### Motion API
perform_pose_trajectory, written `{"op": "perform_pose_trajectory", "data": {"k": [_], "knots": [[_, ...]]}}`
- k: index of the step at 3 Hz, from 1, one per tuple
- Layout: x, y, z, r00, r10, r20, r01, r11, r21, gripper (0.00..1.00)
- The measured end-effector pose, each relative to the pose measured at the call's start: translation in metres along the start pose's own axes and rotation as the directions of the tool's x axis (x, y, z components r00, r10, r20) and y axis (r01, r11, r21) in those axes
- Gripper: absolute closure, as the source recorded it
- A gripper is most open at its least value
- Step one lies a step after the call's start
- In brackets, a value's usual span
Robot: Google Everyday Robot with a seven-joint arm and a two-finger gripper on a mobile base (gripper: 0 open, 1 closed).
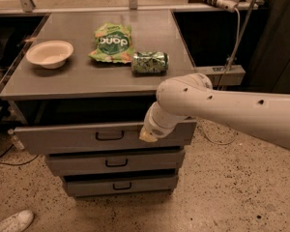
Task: Close top drawer
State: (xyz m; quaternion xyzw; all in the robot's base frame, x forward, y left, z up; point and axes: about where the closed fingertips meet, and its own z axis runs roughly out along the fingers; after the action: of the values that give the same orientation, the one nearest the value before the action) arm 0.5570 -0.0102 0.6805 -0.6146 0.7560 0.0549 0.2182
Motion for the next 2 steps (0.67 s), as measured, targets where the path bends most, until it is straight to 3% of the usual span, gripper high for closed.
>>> {"op": "perform_pose_trajectory", "data": {"k": [2], "knots": [[0.0,0.0,0.0,1.0,0.0,0.0,0.0,1.0,0.0,0.11]]}}
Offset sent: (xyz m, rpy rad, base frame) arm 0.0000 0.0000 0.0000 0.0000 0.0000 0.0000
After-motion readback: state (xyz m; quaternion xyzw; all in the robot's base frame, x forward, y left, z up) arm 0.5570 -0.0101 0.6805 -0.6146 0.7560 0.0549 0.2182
